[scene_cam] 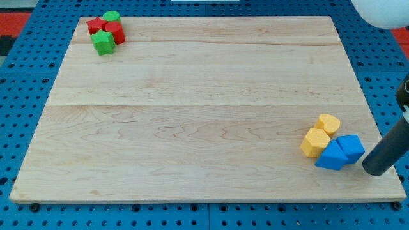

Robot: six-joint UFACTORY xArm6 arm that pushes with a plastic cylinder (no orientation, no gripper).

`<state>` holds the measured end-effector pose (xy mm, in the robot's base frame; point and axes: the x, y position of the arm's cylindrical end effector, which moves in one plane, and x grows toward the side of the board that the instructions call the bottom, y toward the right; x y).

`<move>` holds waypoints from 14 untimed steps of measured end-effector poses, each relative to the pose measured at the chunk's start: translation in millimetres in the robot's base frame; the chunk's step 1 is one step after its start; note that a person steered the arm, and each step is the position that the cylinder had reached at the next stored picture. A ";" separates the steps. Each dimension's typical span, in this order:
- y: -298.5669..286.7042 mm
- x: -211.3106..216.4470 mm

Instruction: Move the arm to the center left of the board

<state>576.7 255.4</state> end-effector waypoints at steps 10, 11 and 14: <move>-293.2 -18.6; -292.3 -17.9; -424.7 -75.1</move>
<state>501.6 -169.3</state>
